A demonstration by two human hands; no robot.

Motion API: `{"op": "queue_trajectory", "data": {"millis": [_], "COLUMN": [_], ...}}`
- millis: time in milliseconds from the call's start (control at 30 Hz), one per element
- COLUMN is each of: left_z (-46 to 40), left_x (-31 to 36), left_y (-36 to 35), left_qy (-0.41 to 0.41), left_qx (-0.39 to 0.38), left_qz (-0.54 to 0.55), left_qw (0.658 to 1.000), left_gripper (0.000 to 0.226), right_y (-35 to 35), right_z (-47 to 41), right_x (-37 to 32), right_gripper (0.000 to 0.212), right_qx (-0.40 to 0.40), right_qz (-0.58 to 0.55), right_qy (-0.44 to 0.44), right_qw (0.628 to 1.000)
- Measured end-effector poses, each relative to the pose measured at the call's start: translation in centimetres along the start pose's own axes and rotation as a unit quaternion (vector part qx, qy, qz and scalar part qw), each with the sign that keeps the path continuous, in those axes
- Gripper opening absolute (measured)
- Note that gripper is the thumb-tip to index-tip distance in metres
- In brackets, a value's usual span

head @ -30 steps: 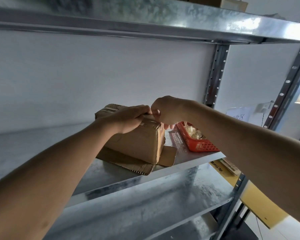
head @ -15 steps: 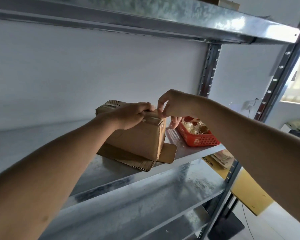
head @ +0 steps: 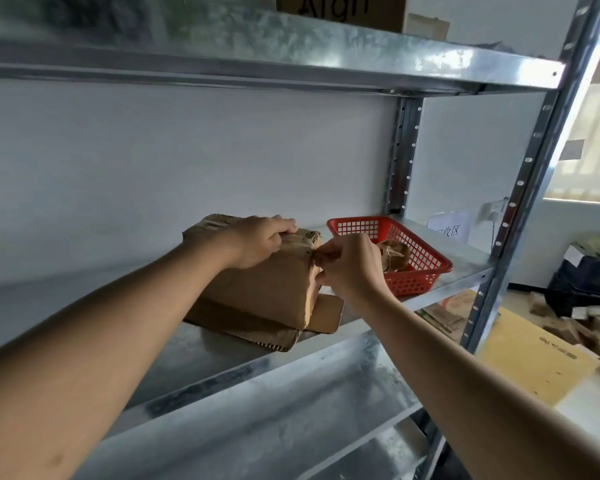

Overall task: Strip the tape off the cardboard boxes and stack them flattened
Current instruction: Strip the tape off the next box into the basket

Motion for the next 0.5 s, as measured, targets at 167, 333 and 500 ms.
{"op": "queue_trajectory", "data": {"millis": [167,333,500], "left_z": [1.2,1.7,1.2], "left_x": [1.0,1.7,1.1], "left_y": [-0.2,-0.2,-0.6], "left_qy": [0.025,0.017,0.018], "left_qx": [-0.057,-0.061,-0.028], "left_qz": [-0.011,-0.019,-0.016], "left_qw": [0.998,0.998,0.999], "left_gripper": [0.104,0.13,0.133], "right_y": [-0.4,-0.9,-1.2], "right_z": [0.1,-0.4,-0.5], "right_x": [0.5,0.1,0.0], "right_gripper": [0.009,0.011,0.013], "right_qx": [0.007,-0.023,-0.042], "right_qz": [-0.014,0.038,0.04], "right_qy": [0.03,0.069,0.086], "right_qw": [0.999,0.997,0.995]}}
Point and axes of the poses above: each hand's wrist, its own z-axis away from the middle knuckle, its own y-axis out of the back of the hand, x = y × z, the point moved 6 cm from there along -z, towards the middle knuckle, and after that the axes turned 6 degrees about -z, right-handed, at the moved point
